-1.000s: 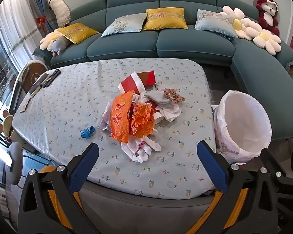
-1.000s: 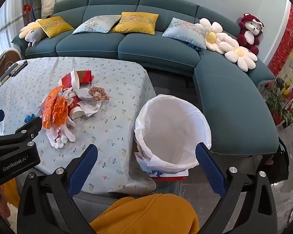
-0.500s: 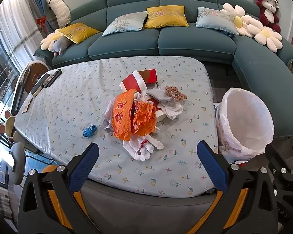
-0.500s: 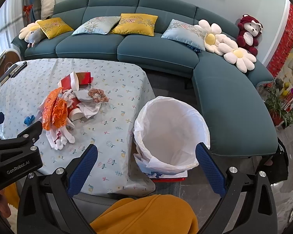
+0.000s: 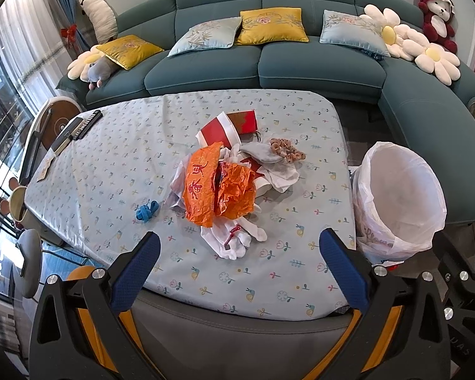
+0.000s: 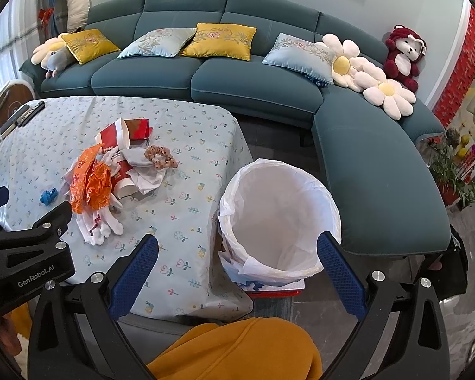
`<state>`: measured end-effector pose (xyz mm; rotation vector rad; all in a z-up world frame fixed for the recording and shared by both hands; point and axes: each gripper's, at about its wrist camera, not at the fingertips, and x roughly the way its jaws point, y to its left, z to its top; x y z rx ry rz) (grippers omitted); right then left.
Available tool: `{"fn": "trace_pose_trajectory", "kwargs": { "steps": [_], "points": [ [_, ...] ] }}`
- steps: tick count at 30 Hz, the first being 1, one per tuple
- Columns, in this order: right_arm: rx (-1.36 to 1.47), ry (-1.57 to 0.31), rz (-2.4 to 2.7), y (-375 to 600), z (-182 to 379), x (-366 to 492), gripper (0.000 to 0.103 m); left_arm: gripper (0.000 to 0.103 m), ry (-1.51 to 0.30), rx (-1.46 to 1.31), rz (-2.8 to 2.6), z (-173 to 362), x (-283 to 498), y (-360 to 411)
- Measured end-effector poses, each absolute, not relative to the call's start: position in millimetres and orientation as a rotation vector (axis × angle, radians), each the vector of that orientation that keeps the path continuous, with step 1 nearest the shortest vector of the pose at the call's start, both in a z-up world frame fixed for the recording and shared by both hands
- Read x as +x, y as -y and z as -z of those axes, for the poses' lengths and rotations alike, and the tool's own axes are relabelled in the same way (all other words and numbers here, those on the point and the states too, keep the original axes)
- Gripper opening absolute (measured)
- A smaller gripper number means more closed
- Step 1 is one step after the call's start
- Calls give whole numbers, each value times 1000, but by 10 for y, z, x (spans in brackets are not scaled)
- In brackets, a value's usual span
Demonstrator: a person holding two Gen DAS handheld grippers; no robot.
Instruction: Collect trash
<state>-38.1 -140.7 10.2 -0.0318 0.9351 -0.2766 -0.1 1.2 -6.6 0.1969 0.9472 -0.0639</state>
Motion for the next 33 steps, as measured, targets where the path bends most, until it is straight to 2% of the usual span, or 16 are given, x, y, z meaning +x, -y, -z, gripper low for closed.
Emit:
{"fn": "trace_pose_trajectory", "kwargs": {
  "steps": [33],
  "points": [
    [-32,-935,277,1396,-103,-379,96,96,-947,198,59,79,-8,-33]
  ]
}}
